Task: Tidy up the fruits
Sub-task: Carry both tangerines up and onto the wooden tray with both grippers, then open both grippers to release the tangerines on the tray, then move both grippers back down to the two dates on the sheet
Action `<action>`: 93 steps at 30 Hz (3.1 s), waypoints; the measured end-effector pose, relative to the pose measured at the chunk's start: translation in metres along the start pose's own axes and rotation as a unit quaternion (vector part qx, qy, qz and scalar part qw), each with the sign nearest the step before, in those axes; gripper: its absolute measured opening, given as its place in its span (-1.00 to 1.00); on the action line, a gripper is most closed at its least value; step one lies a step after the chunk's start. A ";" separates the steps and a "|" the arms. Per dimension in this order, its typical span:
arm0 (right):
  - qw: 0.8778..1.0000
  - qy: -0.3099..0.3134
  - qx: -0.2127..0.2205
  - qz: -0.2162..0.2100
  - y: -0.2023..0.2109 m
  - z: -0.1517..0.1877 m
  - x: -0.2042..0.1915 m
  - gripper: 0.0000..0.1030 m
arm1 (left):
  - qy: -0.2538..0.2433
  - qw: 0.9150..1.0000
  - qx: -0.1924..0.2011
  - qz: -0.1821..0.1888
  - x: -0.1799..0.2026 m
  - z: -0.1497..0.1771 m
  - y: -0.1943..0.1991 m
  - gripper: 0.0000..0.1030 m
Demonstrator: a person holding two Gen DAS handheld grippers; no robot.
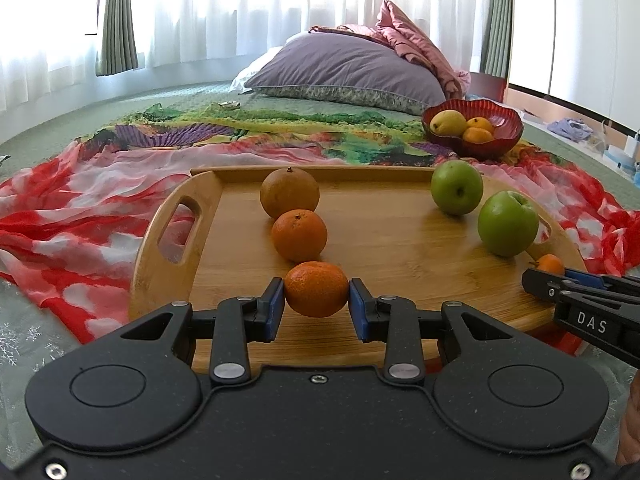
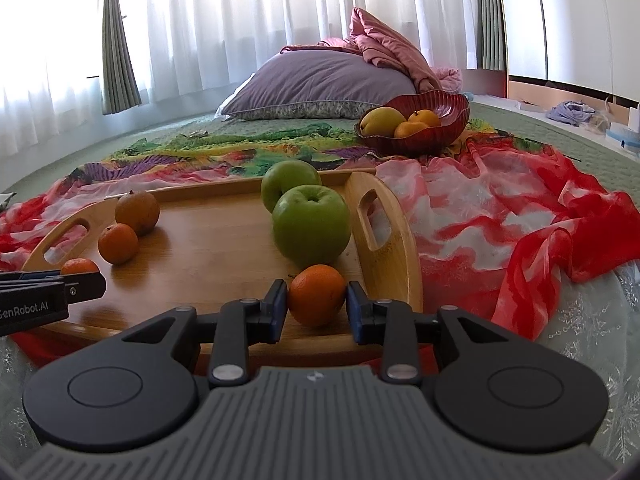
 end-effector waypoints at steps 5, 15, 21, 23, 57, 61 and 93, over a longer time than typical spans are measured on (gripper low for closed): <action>1.000 -0.001 -0.001 0.001 -0.002 0.001 0.002 -0.28 | -0.002 1.000 -0.003 -0.001 0.001 0.001 -0.002 -0.37; 1.000 0.004 0.001 0.003 -0.002 0.001 0.000 -0.25 | -0.002 1.000 -0.011 -0.005 -0.001 0.006 -0.007 -0.37; 1.000 0.006 0.002 0.003 -0.001 0.001 -0.001 -0.24 | -0.002 1.000 -0.012 -0.004 -0.001 0.006 -0.007 -0.36; 1.000 0.006 0.002 0.003 -0.001 0.001 -0.001 -0.23 | -0.002 1.000 -0.012 -0.004 0.000 0.006 -0.007 -0.36; 0.994 0.096 0.054 -0.015 0.060 0.024 -0.035 0.45 | -0.030 0.999 -0.007 0.029 -0.005 0.042 0.074 0.50; 0.992 0.107 0.056 -0.034 0.065 0.029 -0.043 0.45 | -0.030 0.999 -0.014 0.039 -0.004 0.047 0.077 0.24; 0.978 0.155 0.041 -0.133 0.076 0.052 -0.105 -0.03 | 0.006 0.998 -0.022 0.052 -0.022 0.045 0.075 -0.51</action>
Point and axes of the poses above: each gripper's, at about its wrist camera, not at the fingertips, and y roughly against the way its jaws point, x to its right, z to its underside, the point moved 9 cm from there along -y, roughly the way its jaws point, and after that the axes turned 1 degree about -x, right-handed, at the moved point
